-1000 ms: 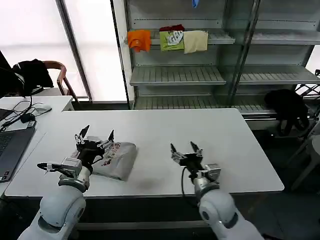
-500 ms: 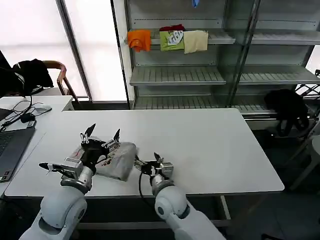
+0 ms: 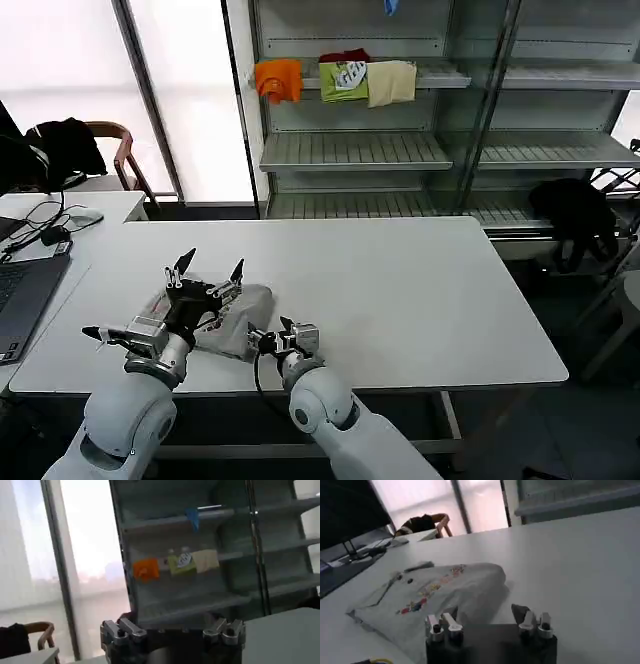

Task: Fold and organize the clothes.

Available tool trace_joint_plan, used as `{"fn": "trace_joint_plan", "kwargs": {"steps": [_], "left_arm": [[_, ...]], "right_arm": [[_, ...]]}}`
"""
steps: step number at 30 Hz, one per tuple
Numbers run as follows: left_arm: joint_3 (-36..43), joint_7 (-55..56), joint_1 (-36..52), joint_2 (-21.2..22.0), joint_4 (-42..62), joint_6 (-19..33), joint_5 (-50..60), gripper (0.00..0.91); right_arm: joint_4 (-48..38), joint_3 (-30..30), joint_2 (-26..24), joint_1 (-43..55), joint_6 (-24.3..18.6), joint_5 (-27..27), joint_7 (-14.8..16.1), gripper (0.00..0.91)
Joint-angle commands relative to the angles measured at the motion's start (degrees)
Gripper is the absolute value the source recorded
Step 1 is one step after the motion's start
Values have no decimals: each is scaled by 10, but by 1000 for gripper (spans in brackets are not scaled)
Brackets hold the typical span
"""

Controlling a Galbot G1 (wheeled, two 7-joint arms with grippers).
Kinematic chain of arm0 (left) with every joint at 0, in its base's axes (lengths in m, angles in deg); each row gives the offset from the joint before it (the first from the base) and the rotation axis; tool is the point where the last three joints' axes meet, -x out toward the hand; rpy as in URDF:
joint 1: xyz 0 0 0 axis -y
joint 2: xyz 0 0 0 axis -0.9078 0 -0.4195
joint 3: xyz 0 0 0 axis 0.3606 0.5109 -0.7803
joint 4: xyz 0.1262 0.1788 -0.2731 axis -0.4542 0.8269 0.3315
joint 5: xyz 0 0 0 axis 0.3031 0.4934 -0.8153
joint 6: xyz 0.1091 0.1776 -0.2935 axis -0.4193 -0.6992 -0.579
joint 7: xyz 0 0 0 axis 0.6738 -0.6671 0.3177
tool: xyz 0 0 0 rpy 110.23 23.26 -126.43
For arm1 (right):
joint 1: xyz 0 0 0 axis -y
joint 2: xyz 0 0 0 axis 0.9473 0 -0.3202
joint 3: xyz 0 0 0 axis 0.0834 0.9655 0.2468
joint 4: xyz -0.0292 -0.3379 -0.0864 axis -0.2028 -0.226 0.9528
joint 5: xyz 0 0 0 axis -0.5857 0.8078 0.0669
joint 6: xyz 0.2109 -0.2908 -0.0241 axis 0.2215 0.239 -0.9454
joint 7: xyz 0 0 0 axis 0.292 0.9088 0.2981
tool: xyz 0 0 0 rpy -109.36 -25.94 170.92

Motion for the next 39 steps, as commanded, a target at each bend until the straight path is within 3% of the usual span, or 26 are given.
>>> {"fn": "trace_joint_plan", "kwargs": {"steps": [1, 9, 10, 21, 29, 39], "left_arm": [[1, -1, -2, 2, 1, 1, 0, 907], [0, -3, -5, 2, -4, 1, 0, 907], [0, -3, -6, 2, -5, 1, 0, 907], [2, -6, -12, 4, -7, 3, 0, 907], [-3, -6, -17, 2, -11, 5, -1, 907], [0, -6, -20, 2, -15, 5, 0, 907]], "right_arm": [[-25, 1, -3, 10, 29, -7, 62, 242], [-50, -12, -7, 18, 28, 5, 121, 171], [-53, -14, -6, 19, 28, 6, 122, 0], [-21, -22, -17, 20, 19, 21, 119, 0], [35, -81, -105, 11, 19, 15, 118, 0], [34, -168, -173, -10, 1, 12, 136, 0]]}}
